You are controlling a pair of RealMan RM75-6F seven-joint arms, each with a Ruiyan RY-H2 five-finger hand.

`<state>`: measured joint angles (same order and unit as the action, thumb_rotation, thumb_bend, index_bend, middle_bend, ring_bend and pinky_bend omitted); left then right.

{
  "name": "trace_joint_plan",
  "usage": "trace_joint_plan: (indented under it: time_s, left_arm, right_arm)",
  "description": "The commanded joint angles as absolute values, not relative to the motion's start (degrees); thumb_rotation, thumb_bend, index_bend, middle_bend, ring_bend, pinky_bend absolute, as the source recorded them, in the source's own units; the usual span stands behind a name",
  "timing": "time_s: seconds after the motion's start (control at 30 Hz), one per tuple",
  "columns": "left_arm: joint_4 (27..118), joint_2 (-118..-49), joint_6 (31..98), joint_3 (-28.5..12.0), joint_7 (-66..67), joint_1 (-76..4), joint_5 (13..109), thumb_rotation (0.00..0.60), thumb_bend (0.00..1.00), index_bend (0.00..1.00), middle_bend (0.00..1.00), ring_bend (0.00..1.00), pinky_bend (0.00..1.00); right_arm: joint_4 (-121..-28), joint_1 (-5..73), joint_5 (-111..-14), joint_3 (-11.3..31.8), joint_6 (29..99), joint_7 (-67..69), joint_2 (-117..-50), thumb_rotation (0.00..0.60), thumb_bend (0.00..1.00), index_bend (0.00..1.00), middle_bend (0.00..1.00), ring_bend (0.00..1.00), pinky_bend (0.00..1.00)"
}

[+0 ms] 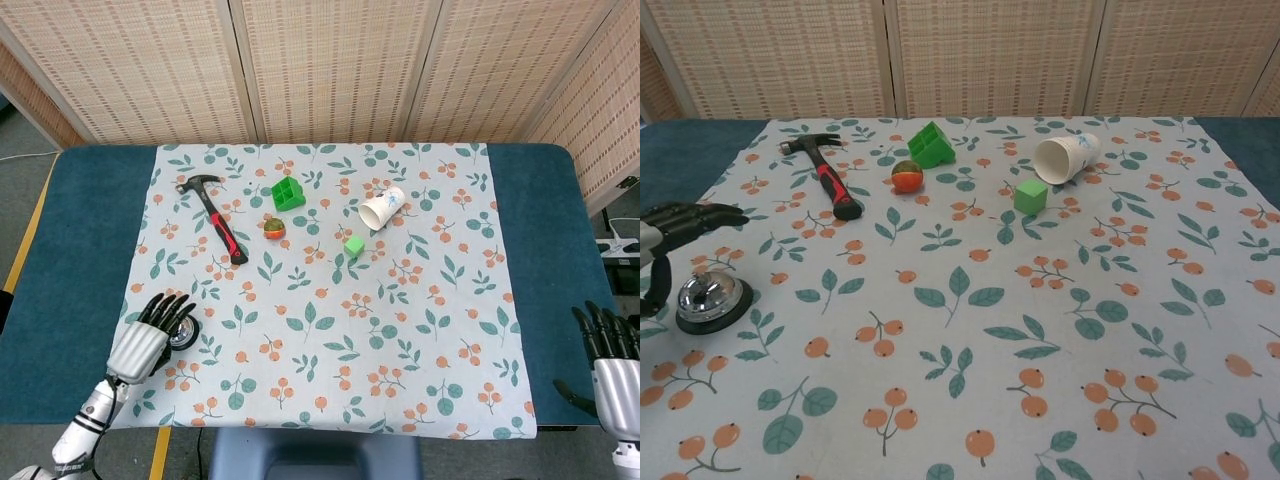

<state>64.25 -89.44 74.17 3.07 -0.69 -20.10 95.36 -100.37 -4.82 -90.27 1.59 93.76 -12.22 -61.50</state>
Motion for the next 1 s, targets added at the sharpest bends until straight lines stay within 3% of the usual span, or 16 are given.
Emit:
trace_joint_plan:
  time_s: [0.03, 0.4, 0.5, 0.63, 0.83, 1.0]
  left_arm:
    - [57.1, -95.3, 72.1, 3.9, -5.2, -21.4, 95.8, 0.600, 1.00, 0.00, 0.00, 0.00, 0.04]
    - [46.6, -101.6, 66.4, 5.7, -10.9, -22.0, 94.5, 0.600, 1.00, 0.00, 0.00, 0.00, 0.04]
    - [46.6, -101.3, 69.4, 5.6, -11.1, -21.8, 95.3, 0.600, 1.00, 0.00, 0.00, 0.00, 0.04]
    - [51.7, -97.6, 77.1, 5.0, -9.6, -21.3, 97.6, 0.600, 1.00, 0.00, 0.00, 0.00, 0.05]
    - [64.0, -86.8, 87.9, 5.2, -3.3, -19.2, 101.4, 0.600, 1.00, 0.00, 0.00, 0.00, 0.08]
    - [68.9, -82.2, 87.1, 5.0, -3.1, -17.7, 98.6, 0.600, 0.99, 0.00, 0.00, 0.00, 0.10]
  right_arm:
    - [-100.1, -4.9, -90.0, 1.9, 94.2, -12.5, -61.8, 0.600, 0.02, 0.00, 0.00, 0.00, 0.08]
    - [-100.1, -5.0, -90.6, 1.6, 94.2, -12.1, -61.6, 0.600, 0.02, 0.00, 0.00, 0.00, 0.08]
    - [-100.1, -4.9, -90.7, 1.5, 94.0, -12.1, -61.6, 0.600, 0.02, 0.00, 0.00, 0.00, 0.08]
    - [-100.2, -4.9, -90.8, 1.6, 94.1, -11.8, -61.5, 0.600, 0.02, 0.00, 0.00, 0.00, 0.08]
    - [-100.3, -4.8, -90.2, 1.8, 93.8, -11.9, -61.5, 0.600, 0.02, 0.00, 0.00, 0.00, 0.08]
    - [-100.1, -5.0, -90.7, 1.6, 94.0, -12.4, -61.9, 0.600, 0.02, 0.00, 0.00, 0.00, 0.08]
